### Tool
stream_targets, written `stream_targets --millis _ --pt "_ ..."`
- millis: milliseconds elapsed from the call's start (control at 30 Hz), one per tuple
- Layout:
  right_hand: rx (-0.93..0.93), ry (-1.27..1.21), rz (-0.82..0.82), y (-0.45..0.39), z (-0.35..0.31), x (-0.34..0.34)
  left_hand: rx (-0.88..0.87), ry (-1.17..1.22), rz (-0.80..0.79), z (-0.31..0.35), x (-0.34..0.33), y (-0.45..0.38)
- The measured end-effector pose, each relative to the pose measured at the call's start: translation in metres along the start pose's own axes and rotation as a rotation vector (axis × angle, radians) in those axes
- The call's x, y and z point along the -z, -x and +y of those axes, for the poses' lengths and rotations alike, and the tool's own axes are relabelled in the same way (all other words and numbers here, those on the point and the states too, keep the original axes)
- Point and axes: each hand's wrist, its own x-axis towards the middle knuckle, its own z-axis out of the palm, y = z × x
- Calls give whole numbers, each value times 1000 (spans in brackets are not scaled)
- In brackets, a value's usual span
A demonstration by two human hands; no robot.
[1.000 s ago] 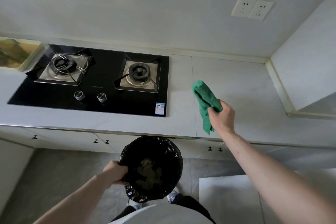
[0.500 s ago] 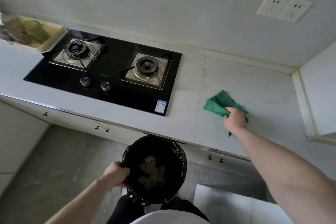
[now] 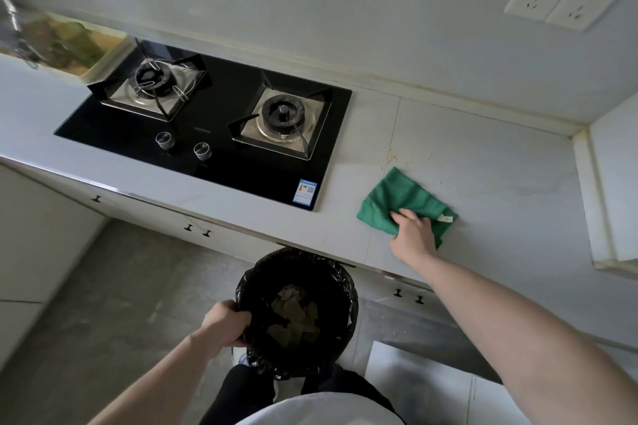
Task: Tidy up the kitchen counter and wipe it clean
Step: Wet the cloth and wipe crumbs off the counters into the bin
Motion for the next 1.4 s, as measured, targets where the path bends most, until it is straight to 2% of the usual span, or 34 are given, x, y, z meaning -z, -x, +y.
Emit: stream_targets --millis 233,500,833,933,1067,1233,1300,1400 --pt "154 6 22 40 -41 -9 -4 -29 -8 4 -8 1" --pt "320 -15 -66 71 -89 -23 -21 -80 -7 10 -15 1" --pt "468 -173 -357 108 -103 -28 -30 -161 -20 25 -13 5" --pt "484 -276 -274 111 -101 -9 -48 -191 -25 28 -8 3" --pt "441 -449 8 77 -81 34 -62 -217 -46 35 0 7" --pt "266 -489 276 27 -34 76 -57 -245 -57 42 4 9" --pt "208 -443 331 10 -15 80 -51 -248 -63 42 4 8" --pt "91 -341 294 -13 -1 76 -50 -237 -71 42 5 6"
